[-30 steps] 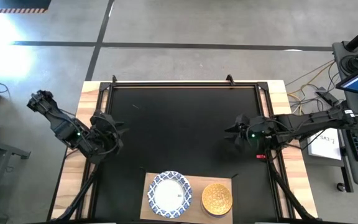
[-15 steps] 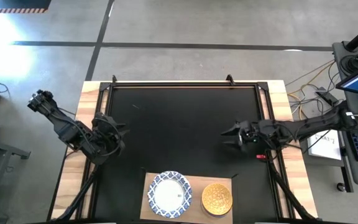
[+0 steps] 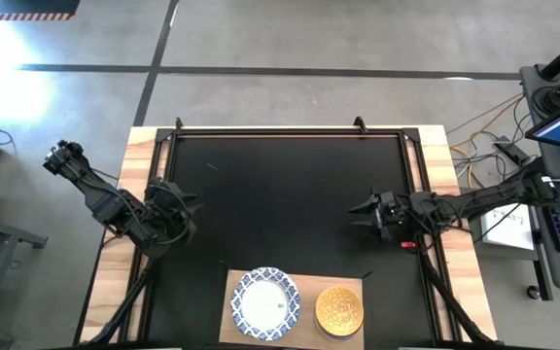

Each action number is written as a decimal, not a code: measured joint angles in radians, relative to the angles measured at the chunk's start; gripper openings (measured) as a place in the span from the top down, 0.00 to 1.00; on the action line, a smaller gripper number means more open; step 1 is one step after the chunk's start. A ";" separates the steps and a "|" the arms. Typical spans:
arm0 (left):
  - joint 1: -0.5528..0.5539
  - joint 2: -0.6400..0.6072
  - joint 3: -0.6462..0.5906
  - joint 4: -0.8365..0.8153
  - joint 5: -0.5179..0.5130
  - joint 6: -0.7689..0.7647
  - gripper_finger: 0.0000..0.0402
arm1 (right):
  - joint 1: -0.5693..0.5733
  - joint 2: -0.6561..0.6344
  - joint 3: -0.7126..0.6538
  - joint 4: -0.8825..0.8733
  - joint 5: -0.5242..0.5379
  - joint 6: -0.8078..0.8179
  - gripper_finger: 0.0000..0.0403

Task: Place and stack bowls onto a shelf
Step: Return to Home Position

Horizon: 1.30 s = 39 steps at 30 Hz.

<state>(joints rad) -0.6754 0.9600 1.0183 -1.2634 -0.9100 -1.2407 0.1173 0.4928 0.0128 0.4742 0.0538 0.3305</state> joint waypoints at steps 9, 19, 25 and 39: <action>0.000 0.000 0.000 0.011 0.000 0.000 0.64 | 0.000 0.005 0.000 -0.028 0.189 -0.084 0.47; 0.000 0.001 0.000 0.016 0.000 0.018 0.64 | 0.000 0.007 -0.001 -0.030 0.191 -0.103 0.47; 0.000 0.002 0.000 0.039 0.000 0.027 0.64 | 0.000 -0.063 -0.001 -0.078 0.191 -0.104 0.47; 0.000 0.003 -0.003 0.058 0.000 0.076 0.64 | -0.007 -0.321 -0.002 -0.131 0.191 -0.103 0.47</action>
<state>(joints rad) -0.6754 0.9625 1.0149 -1.2054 -0.9102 -1.1645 0.1106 0.1722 0.0113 0.3434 0.2449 0.2276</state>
